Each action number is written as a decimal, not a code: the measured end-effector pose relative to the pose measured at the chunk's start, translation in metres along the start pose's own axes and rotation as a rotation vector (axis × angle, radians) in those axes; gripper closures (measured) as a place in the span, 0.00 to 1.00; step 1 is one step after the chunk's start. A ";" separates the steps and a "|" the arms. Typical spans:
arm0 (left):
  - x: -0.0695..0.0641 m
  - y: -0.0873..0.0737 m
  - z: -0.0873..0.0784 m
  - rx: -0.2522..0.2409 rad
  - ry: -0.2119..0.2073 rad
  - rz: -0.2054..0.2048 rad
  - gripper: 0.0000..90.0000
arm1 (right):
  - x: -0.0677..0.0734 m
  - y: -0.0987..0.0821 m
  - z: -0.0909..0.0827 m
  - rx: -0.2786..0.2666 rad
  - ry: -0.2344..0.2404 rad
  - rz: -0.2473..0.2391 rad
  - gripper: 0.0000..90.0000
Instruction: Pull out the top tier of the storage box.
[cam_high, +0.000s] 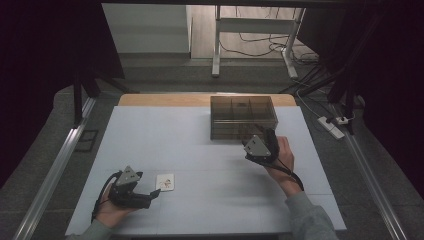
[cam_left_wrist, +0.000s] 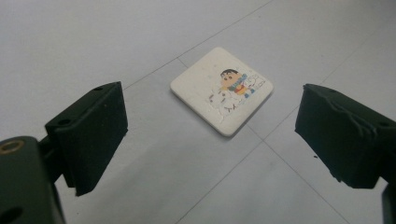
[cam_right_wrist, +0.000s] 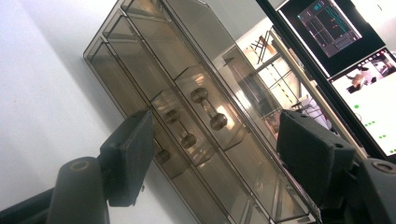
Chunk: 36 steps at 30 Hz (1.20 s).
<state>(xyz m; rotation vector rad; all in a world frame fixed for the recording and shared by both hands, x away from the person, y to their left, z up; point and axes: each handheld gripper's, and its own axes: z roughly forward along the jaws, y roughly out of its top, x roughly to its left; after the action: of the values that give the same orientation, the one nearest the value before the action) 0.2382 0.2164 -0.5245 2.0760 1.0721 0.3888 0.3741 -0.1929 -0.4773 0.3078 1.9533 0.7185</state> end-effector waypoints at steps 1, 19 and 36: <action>0.000 0.000 0.000 0.001 0.001 0.001 0.10 | 0.000 0.000 0.000 -0.002 0.004 0.002 0.31; 0.000 0.000 0.000 0.001 0.001 0.001 0.10 | 0.000 0.001 0.007 -0.002 0.004 -0.020 0.36; 0.000 0.000 0.001 0.001 0.001 -0.003 0.10 | 0.001 0.001 0.012 -0.023 0.006 -0.040 0.47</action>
<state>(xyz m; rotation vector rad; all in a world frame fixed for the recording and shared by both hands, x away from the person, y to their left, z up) 0.2386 0.2162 -0.5253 2.0752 1.0761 0.3874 0.3838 -0.1878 -0.4817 0.2522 1.9496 0.7166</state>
